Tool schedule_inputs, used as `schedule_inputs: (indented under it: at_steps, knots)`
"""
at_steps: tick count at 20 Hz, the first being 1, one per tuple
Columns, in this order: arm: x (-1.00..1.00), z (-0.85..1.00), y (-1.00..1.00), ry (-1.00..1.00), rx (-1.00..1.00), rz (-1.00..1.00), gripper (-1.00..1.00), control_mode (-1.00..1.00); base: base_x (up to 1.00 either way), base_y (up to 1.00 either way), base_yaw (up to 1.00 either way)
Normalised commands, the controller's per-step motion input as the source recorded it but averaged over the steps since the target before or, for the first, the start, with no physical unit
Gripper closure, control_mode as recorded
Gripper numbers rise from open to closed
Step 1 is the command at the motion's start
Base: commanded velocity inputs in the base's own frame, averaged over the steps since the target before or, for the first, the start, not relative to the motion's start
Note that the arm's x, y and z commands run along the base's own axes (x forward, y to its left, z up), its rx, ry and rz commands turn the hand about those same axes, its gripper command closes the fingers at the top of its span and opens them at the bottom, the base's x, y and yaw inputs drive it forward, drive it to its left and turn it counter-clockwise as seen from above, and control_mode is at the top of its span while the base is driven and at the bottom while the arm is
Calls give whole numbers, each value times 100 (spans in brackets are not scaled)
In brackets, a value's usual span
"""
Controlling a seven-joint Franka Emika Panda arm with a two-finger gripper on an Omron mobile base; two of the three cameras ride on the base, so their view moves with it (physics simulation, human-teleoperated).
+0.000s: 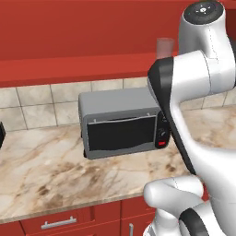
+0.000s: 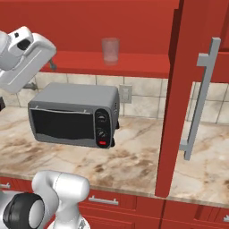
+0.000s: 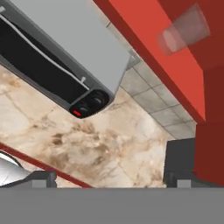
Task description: There is a bowl on the dining counter. Grab a lemon wedge from the fridge and place it in the bowl. Then get the liquor bottle and glass cup from the cabinet and place them next to the bowl.
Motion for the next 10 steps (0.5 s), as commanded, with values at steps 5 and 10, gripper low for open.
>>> schedule_inputs:
  at_steps: [5,10]
  knots:
    - [45,16,0,-11,-11,0,-100,-100,0,0,0]
    - [23,0,0,-15,-2,0,-100,-100,0,0,0]
